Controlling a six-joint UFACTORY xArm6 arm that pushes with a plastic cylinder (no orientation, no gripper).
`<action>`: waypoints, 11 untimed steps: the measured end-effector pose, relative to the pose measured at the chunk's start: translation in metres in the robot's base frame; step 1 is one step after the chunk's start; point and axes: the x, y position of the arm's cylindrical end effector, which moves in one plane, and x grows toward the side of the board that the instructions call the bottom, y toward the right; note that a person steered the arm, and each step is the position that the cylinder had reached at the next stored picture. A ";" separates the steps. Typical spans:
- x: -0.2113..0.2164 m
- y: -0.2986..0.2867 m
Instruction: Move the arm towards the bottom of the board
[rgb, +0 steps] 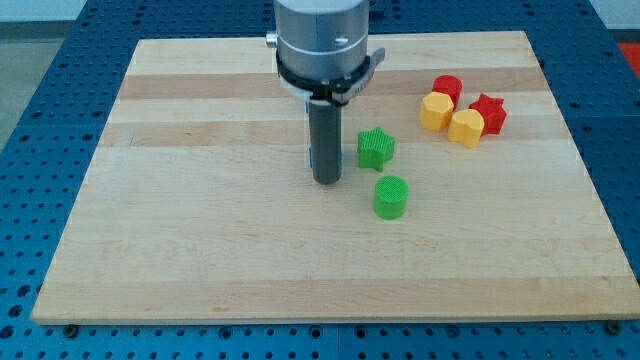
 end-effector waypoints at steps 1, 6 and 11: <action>-0.030 0.000; 0.046 -0.012; 0.167 0.174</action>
